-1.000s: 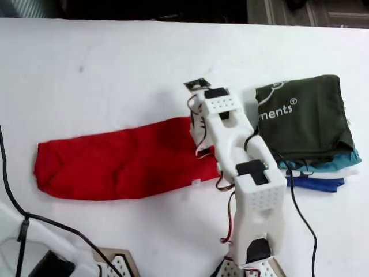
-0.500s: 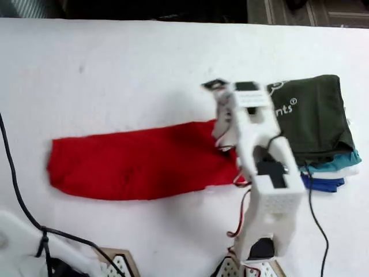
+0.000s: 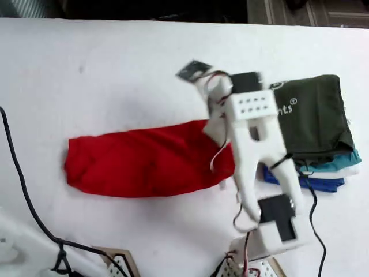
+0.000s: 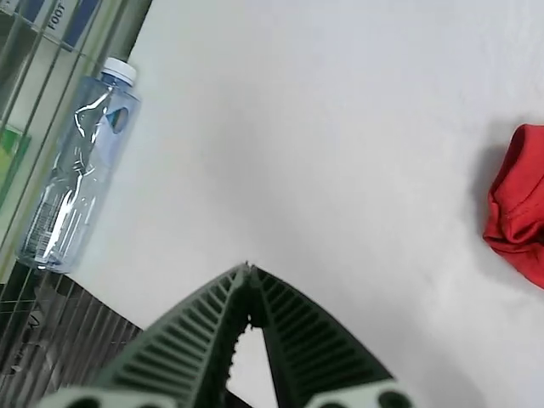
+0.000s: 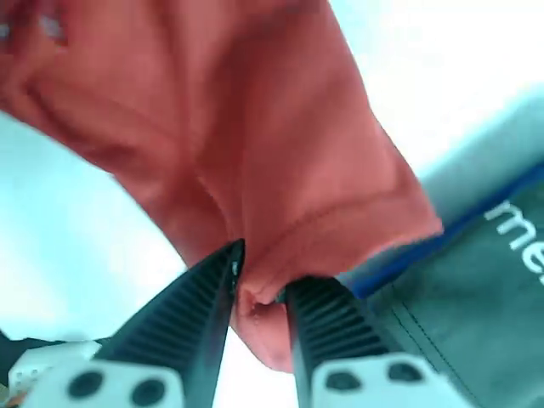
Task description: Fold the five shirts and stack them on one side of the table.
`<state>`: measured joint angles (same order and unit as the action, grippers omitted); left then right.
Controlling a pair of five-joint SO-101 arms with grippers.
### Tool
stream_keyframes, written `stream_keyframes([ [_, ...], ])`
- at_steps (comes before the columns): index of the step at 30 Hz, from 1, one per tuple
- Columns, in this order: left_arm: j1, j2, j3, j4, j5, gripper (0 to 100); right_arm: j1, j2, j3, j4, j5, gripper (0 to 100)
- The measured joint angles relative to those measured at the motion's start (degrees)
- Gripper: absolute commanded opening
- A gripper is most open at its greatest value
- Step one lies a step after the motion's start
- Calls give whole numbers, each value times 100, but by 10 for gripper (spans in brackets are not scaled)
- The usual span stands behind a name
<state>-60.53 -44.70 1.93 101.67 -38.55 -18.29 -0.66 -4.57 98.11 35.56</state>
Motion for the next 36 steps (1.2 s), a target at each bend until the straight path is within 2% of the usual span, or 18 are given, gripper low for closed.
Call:
stream_keyframes([
  [8,-44,-545,62,0,0,24,-2040,-624,79,-44,-1143,19],
  [13,-26,-791,519,0,0,24,-2927,-624,79,-703,-1829,19],
  [18,-26,-1231,958,0,0,24,-3376,-484,79,-1723,-2295,19],
  [22,-26,-1618,1240,0,0,24,-3578,141,79,-2277,-2374,19],
  [27,-26,-1996,1292,0,0,24,-3877,897,-431,-2409,-2382,19],
  [36,-26,-2022,1292,0,0,24,-4053,2198,-2224,-2409,-2400,21],
])
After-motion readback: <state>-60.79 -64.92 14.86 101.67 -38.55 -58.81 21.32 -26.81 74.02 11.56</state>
